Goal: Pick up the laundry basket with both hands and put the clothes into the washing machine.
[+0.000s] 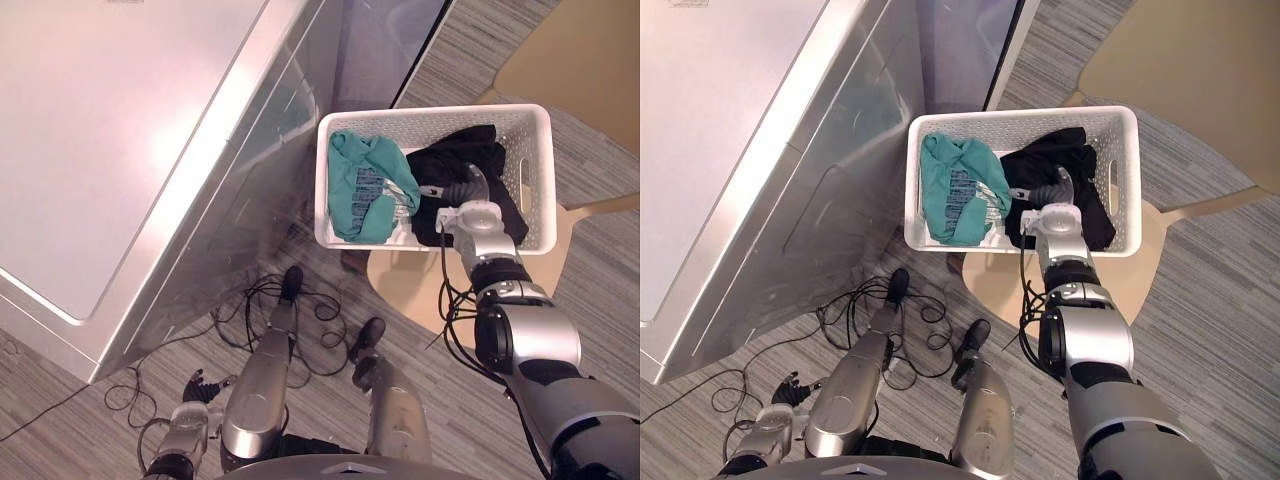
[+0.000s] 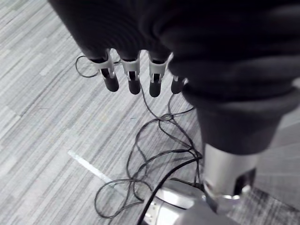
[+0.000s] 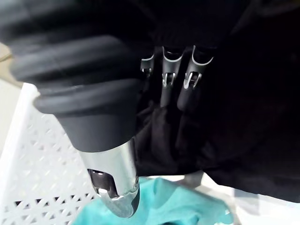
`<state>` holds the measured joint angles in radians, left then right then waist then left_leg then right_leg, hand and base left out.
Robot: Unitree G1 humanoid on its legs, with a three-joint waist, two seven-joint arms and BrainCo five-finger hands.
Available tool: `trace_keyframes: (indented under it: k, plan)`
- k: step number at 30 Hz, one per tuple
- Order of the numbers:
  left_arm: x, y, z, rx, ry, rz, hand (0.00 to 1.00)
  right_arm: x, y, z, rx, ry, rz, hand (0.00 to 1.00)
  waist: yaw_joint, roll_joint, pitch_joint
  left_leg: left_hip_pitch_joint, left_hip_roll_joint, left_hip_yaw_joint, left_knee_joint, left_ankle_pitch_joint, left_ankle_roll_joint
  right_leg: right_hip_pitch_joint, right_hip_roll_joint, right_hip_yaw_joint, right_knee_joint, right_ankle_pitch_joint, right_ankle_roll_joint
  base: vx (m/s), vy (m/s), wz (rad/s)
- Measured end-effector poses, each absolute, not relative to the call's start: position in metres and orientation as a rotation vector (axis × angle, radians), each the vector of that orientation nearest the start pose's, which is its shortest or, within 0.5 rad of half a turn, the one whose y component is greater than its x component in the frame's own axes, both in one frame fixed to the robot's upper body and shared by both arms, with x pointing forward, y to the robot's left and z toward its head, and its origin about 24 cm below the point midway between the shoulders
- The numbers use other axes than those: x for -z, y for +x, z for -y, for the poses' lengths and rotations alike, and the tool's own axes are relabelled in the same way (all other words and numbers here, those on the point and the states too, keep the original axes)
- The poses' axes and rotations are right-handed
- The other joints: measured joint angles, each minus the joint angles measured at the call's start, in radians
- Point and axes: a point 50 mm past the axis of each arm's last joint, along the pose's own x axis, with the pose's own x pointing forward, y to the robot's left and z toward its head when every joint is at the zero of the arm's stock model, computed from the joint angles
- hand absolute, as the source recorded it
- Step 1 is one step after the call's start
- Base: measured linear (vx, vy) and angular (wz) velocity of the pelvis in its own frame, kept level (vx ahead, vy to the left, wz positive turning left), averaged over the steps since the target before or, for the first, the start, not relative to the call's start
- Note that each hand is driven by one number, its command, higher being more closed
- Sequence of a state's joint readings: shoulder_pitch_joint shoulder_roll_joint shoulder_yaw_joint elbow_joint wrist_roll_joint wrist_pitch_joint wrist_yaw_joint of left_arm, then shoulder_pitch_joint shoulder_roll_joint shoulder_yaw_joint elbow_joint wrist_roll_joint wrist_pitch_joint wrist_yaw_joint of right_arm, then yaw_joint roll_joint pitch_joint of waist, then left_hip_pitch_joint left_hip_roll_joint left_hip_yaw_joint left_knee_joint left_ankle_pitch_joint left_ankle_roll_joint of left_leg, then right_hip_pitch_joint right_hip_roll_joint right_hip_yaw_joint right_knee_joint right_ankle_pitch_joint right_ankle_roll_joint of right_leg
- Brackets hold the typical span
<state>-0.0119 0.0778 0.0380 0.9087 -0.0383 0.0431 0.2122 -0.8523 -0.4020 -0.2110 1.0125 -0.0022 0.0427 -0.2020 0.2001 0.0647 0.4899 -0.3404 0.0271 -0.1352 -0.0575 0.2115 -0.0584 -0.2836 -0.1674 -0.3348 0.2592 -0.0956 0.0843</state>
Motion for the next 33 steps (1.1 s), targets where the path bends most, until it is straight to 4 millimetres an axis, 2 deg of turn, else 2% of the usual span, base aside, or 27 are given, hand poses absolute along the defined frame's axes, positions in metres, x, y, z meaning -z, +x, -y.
trace_keyframes:
  k: [4, 7, 9, 13, 15, 18, 20, 25, 28, 33]
  plan:
    - [0.137, 0.155, -0.194, -0.298, 0.096, -0.937, 0.00, -0.073, 0.352, 0.290, 0.550, -0.074, -0.189, 0.00, -0.026, -0.001, 0.000, 0.018, 0.000, 0.029, -0.005, -0.002, -0.002, 0.002, -0.001, 0.025, -0.001, 0.000, 0.001, 0.02, -0.030, -0.14]
    - [0.137, 0.154, -0.196, -0.318, 0.078, -0.941, 0.00, -0.044, 0.332, 0.295, 0.604, 0.004, -0.252, 0.00, -0.044, -0.008, 0.003, 0.039, 0.002, 0.056, -0.009, -0.005, -0.006, 0.005, -0.001, 0.052, 0.002, 0.003, 0.004, 0.00, -0.018, -0.26]
    - [0.138, 0.154, -0.197, -0.335, 0.058, -0.944, 0.00, -0.013, 0.305, 0.302, 0.668, 0.067, -0.321, 0.00, -0.054, -0.009, 0.002, 0.057, 0.004, 0.086, -0.009, -0.013, -0.002, 0.006, 0.000, 0.080, 0.001, 0.009, 0.007, -0.02, -0.014, -0.35]
    - [0.138, 0.153, -0.199, -0.349, 0.050, -0.951, 0.00, 0.014, 0.275, 0.309, 0.726, 0.098, -0.407, 0.00, -0.071, -0.013, 0.000, 0.079, 0.007, 0.121, -0.018, -0.014, -0.001, 0.007, 0.001, 0.107, -0.006, 0.017, 0.009, -0.02, -0.008, -0.29]
    - [0.138, 0.152, -0.202, -0.359, 0.050, -0.954, 0.00, 0.031, 0.259, 0.306, 0.746, 0.137, -0.457, 0.00, -0.080, -0.023, -0.014, 0.083, 0.012, 0.141, -0.018, -0.016, 0.001, 0.005, 0.006, 0.122, -0.017, 0.028, 0.011, -0.01, -0.011, -0.24]
    - [0.137, 0.153, -0.204, -0.364, 0.049, -0.949, 0.00, 0.045, 0.244, 0.302, 0.769, 0.175, -0.501, 0.00, -0.081, -0.031, -0.026, 0.089, 0.019, 0.160, -0.018, -0.016, 0.002, 0.008, 0.013, 0.135, -0.032, 0.041, 0.010, 0.01, -0.012, -0.19]
    - [0.137, 0.153, -0.204, -0.365, 0.047, -0.949, 0.00, 0.051, 0.238, 0.300, 0.773, 0.182, -0.523, 0.00, -0.082, -0.030, -0.031, 0.099, 0.019, 0.164, -0.018, -0.016, 0.002, 0.014, 0.013, 0.139, -0.032, 0.042, 0.010, 0.00, -0.010, -0.07]
    - [0.138, 0.151, -0.203, -0.362, 0.043, -0.959, 0.00, 0.061, 0.227, 0.296, 0.779, 0.193, -0.562, 0.00, -0.080, -0.030, -0.104, 0.100, 0.020, 0.165, -0.018, -0.018, 0.001, 0.016, 0.014, 0.139, -0.038, 0.042, 0.010, 0.00, 0.000, 0.00]
    - [0.138, 0.152, -0.202, -0.359, 0.041, -0.956, 0.00, 0.055, 0.232, 0.296, 0.775, 0.189, -0.532, 0.00, -0.078, -0.030, -0.114, 0.103, 0.022, 0.167, -0.018, -0.023, -0.006, 0.019, 0.015, 0.139, -0.042, 0.043, 0.009, 0.00, 0.000, 0.00]
    - [0.138, 0.152, -0.202, -0.356, 0.046, -0.957, 0.00, 0.032, 0.258, 0.298, 0.760, 0.196, -0.444, 0.00, -0.076, -0.029, -0.114, 0.101, 0.024, 0.182, -0.018, -0.023, -0.006, 0.021, 0.021, 0.154, -0.071, 0.070, 0.011, 0.01, -0.005, -0.09]
